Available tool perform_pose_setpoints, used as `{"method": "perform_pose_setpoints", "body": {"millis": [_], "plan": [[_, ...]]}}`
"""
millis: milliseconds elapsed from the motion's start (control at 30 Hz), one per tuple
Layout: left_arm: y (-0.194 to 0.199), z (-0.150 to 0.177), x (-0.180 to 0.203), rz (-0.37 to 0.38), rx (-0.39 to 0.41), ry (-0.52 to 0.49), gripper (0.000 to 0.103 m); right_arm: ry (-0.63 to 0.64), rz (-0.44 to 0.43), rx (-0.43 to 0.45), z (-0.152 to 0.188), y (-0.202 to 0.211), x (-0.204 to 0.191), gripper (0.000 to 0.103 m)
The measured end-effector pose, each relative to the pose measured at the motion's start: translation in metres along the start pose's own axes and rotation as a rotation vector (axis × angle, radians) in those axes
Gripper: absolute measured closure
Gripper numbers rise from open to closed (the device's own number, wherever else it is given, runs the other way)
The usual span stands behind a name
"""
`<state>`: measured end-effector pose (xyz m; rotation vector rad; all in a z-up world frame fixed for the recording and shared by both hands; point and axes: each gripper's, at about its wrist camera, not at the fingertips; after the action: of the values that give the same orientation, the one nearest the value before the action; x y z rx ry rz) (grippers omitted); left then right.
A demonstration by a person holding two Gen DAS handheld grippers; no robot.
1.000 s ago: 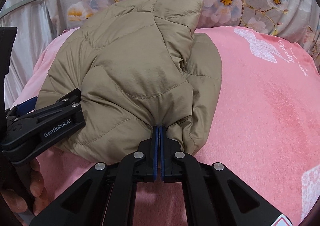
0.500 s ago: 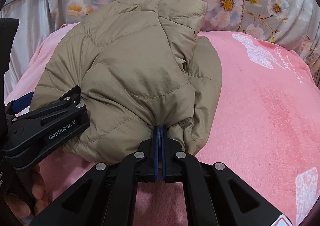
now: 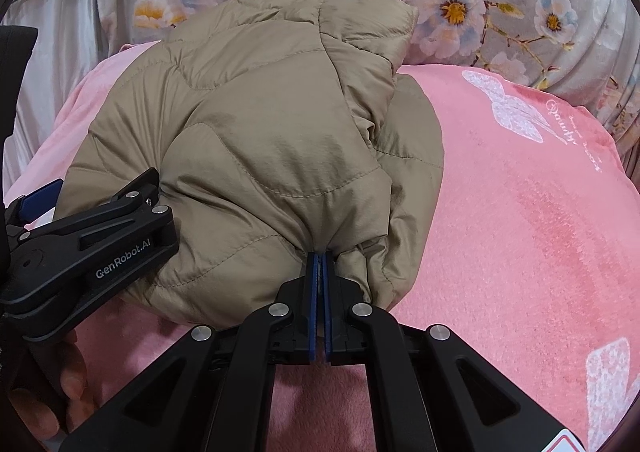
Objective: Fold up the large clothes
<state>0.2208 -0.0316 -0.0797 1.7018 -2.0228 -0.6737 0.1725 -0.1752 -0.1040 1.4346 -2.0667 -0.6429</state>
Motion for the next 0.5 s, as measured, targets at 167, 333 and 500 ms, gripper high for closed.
{"method": "perform_pose_setpoints", "body": {"millis": [167, 333, 500], "plan": [[0.006, -0.001, -0.004, 0.012, 0.027, 0.016, 0.005, -0.006, 0.001, 0.002, -0.002, 0.002, 0.0, 0.1], [0.025, 0.004, -0.002, -0.015, 0.081, -0.007, 0.005, -0.038, 0.012, 0.029, 0.0, 0.021, 0.009, 0.092], [0.058, 0.026, 0.0, -0.006, 0.108, -0.026, 0.005, -0.068, 0.016, 0.052, 0.017, 0.047, 0.023, 0.058]]}}
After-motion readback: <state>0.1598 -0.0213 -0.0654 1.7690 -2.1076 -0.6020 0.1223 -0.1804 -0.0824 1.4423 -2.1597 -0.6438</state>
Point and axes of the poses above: each gripper's, at about its wrist camera, not at the fingertips, and y roughly against the way its jaws point, x to its right, z to its underside, and after that the axes turned 12 degrees about z, right-handed
